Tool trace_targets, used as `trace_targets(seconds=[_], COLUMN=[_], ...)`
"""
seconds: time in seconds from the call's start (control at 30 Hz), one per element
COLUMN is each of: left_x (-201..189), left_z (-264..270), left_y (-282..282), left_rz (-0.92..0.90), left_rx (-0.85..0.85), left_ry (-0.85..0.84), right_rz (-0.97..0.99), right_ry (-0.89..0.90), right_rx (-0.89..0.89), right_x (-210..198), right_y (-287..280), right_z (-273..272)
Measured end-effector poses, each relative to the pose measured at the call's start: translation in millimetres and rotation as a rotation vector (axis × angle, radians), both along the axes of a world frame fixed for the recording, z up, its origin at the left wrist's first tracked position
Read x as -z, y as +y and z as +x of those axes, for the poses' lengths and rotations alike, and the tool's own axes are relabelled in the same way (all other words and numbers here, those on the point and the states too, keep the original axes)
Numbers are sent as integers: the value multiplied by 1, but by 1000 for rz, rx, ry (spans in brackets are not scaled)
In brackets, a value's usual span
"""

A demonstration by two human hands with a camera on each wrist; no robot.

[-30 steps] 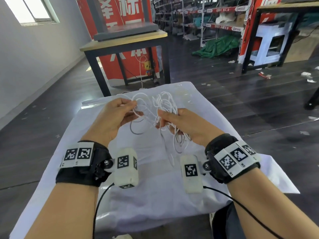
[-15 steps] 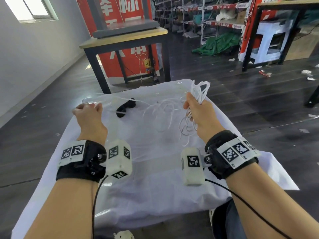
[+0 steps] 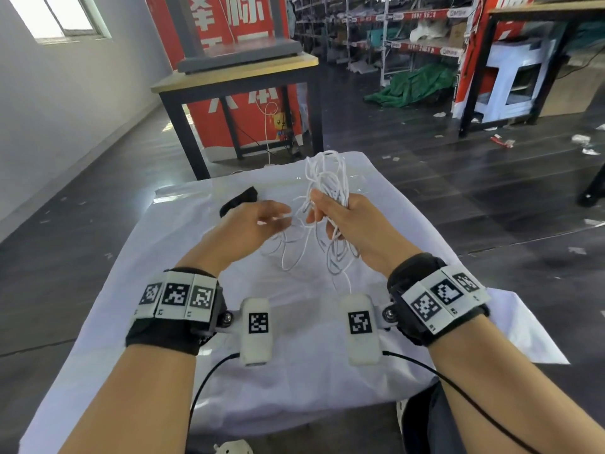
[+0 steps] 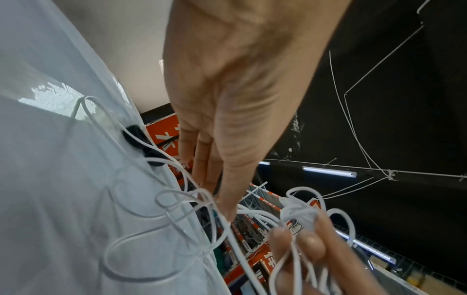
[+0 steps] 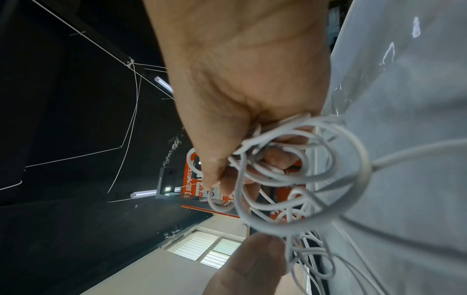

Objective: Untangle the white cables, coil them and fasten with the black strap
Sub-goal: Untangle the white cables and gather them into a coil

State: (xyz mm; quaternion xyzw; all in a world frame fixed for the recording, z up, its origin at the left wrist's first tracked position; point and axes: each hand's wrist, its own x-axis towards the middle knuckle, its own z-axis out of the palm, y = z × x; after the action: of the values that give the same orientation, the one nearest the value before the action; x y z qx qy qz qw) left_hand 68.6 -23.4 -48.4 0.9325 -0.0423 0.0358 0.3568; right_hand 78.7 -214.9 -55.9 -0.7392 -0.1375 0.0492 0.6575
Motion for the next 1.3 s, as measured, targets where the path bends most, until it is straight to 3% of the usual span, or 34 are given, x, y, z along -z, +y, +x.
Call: trace_targets(seconds=[0.17,0.27,0.47,0.57,0.67,0.8,0.87,1.07,1.17,1.3], left_x=[2,1,-5,-4,-1,3,3,-8,-10,-8], left_z=[2,2,3,9,12,10,7,3,0,-4], left_y=[7,9,13,17,28,46,47,30,25,22], left_rz=[240,244,-21,-130,-292,-506,-515,-438,-361,-150], left_rx=[69,-35,-275,-409,-505,-595,-598,-380,-304,-180], left_ry=[-15,-84,-361,-398,-401,-356,-304,-42,82,167], right_rz=[15,7,-45,-45,28,192,237,294,420,503], right_ry=[3,35,75,43,31,28,48,73,116,171], right_rx=[51,151,201,223,395,545,537,405,359,270], right_x=[0,3,6,4,0,-1,1,1,-2,-6], right_y=[-1,-2,-7,-5,-10,-16,-13,-7,-5,-3], right_z=[1,5,9,7,10,15,15,12,12,9])
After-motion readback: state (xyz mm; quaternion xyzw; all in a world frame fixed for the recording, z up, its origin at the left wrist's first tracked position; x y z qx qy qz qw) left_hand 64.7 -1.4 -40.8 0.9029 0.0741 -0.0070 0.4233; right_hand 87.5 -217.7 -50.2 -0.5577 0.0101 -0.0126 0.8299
